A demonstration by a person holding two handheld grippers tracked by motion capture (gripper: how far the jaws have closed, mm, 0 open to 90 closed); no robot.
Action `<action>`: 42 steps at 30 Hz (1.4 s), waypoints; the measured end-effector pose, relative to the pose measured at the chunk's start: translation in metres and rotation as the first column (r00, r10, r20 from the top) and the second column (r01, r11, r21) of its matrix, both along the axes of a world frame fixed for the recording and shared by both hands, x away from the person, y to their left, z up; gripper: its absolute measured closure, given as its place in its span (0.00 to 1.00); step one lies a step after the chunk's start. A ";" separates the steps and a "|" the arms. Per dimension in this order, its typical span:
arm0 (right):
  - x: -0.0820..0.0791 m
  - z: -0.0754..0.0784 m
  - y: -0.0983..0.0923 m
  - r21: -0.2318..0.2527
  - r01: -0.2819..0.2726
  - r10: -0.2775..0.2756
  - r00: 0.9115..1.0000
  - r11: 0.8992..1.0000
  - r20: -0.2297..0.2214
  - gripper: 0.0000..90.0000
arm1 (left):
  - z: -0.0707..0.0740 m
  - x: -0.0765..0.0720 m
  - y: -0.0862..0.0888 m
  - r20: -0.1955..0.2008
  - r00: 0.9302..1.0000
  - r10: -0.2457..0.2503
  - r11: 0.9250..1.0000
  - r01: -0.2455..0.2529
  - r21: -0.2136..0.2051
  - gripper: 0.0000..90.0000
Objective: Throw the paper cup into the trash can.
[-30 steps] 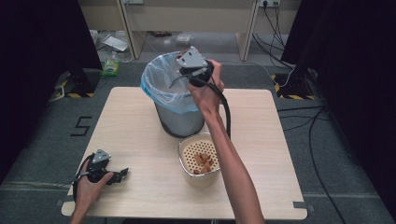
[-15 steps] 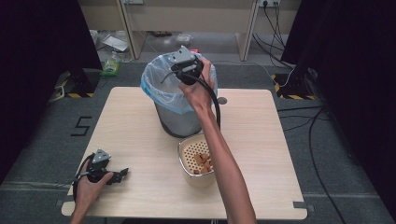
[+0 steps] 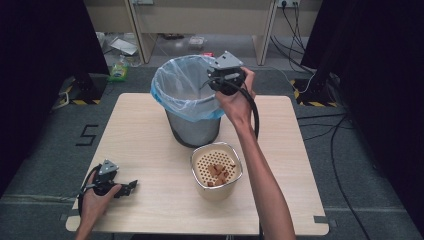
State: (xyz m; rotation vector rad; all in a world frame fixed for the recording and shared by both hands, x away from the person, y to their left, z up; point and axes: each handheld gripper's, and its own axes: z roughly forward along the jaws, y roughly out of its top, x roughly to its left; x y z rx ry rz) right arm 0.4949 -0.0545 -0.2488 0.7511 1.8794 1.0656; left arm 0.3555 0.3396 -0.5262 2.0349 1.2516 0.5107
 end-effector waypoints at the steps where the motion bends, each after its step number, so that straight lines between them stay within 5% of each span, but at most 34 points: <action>1: -0.001 0.000 -0.005 0.009 0.005 -0.005 1.000 1.000 -0.004 0.59 | 0.000 0.000 0.000 0.001 1.000 0.000 1.000 0.000 -0.001 0.00; 16: -0.034 -0.023 -0.078 0.130 0.061 -0.047 0.993 0.990 -0.106 0.40 | 0.000 0.000 0.000 0.000 1.000 0.000 1.000 0.000 0.000 0.00; 26: -0.066 -0.068 -0.110 0.116 0.089 -0.070 0.985 0.989 -0.156 0.33 | 0.000 0.000 0.000 -0.001 1.000 -0.001 1.000 0.001 0.001 0.00; 42: -0.096 -0.142 -0.146 0.125 0.149 -0.113 0.959 0.981 -0.259 0.32 | 0.000 0.000 0.000 0.000 1.000 -0.001 1.000 0.001 0.000 0.00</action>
